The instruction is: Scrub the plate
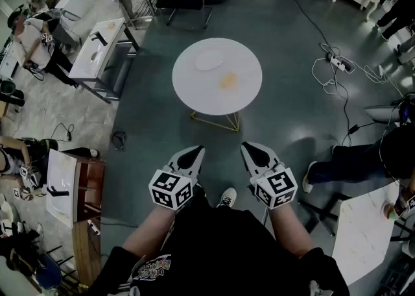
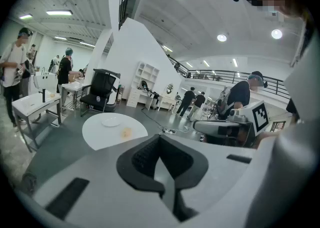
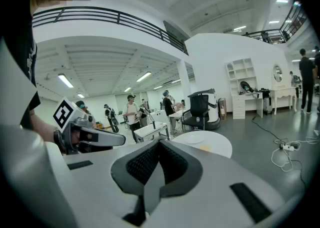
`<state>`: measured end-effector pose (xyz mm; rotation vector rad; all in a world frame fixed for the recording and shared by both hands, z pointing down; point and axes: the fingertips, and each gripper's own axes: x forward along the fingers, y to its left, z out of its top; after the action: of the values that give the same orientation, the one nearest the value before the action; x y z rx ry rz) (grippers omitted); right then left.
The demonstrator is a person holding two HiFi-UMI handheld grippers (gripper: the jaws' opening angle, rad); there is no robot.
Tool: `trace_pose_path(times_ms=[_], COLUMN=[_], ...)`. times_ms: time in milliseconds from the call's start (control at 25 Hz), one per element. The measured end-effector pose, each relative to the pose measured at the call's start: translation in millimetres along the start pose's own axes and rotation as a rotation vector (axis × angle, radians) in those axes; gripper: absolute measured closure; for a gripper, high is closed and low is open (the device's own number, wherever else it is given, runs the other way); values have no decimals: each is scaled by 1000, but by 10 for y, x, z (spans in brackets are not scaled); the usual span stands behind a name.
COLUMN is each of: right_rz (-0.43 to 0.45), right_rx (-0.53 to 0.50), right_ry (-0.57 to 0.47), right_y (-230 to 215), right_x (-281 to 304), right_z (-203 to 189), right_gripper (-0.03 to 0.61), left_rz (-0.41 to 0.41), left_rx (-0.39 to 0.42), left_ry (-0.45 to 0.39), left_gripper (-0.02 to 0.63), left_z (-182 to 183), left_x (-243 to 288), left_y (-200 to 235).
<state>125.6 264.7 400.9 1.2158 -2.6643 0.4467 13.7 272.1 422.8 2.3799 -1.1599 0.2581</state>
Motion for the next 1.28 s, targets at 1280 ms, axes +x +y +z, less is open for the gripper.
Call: trace_pose_path(times_ms=[1280], right_rz=[21], right_rx=[23], right_ry=[-39], right_y=[-227], right_x=[26], right_z=[121], right_gripper=[557], left_rz=[38], left_rx=[14], left_ry=[-11], left_gripper=[607], left_z=[153], left_x=[132], left_y=[19])
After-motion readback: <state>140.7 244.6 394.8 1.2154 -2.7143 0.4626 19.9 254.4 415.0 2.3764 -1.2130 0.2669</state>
